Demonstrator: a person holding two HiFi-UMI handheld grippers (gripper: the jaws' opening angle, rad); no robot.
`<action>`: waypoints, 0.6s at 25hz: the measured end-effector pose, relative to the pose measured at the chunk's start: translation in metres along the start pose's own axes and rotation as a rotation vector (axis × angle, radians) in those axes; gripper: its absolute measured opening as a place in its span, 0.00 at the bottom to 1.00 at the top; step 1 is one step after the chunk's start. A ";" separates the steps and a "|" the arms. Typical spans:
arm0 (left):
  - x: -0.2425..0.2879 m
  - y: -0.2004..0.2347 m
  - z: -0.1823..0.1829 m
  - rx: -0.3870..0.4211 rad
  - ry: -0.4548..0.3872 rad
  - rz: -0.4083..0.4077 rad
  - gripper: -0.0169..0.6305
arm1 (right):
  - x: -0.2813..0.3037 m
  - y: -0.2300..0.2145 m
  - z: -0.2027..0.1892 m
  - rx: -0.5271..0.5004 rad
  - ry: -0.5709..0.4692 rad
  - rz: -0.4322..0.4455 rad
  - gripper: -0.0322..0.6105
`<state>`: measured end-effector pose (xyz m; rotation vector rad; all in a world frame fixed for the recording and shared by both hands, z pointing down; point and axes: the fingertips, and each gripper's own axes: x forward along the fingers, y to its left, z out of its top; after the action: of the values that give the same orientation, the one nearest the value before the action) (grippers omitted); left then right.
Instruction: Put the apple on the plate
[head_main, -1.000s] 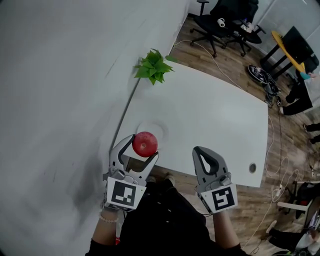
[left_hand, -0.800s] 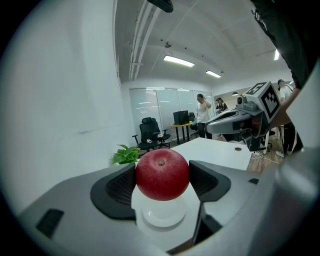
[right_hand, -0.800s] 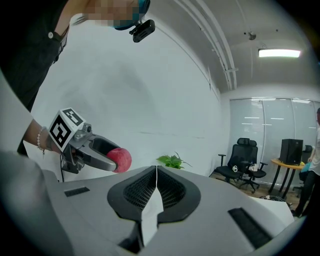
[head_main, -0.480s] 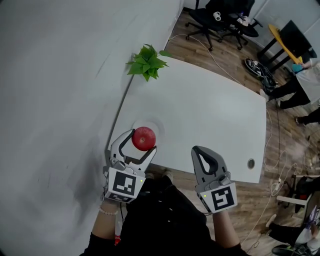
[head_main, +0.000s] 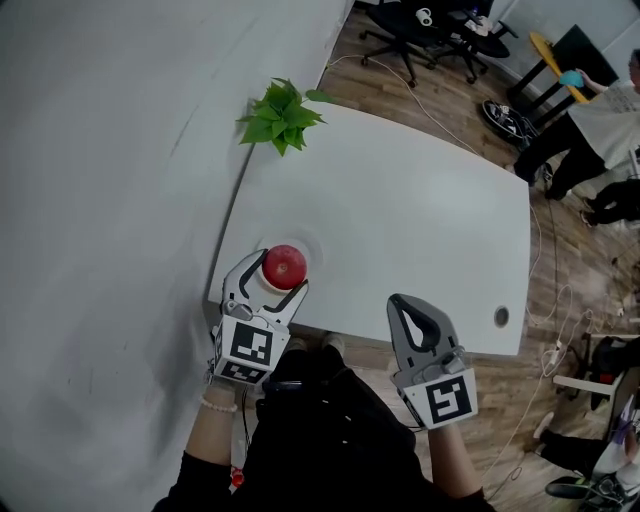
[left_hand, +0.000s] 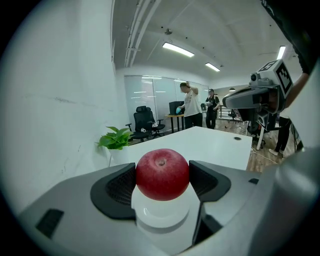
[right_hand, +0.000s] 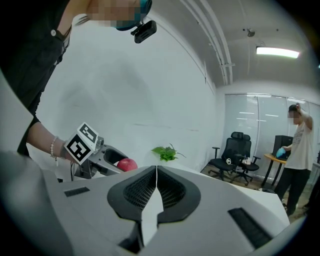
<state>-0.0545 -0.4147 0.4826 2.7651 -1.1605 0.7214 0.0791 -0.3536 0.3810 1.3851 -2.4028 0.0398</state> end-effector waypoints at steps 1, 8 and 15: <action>0.005 0.001 -0.004 -0.001 0.005 -0.003 0.56 | 0.001 -0.001 -0.002 0.002 0.003 -0.005 0.11; 0.030 0.003 -0.026 -0.016 0.040 -0.024 0.56 | 0.000 -0.001 -0.011 0.012 0.026 -0.015 0.11; 0.051 0.008 -0.053 -0.025 0.090 -0.049 0.56 | 0.007 0.005 -0.018 0.016 0.044 -0.006 0.11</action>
<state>-0.0498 -0.4420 0.5515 2.6994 -1.0731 0.8115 0.0768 -0.3531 0.4013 1.3843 -2.3669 0.0869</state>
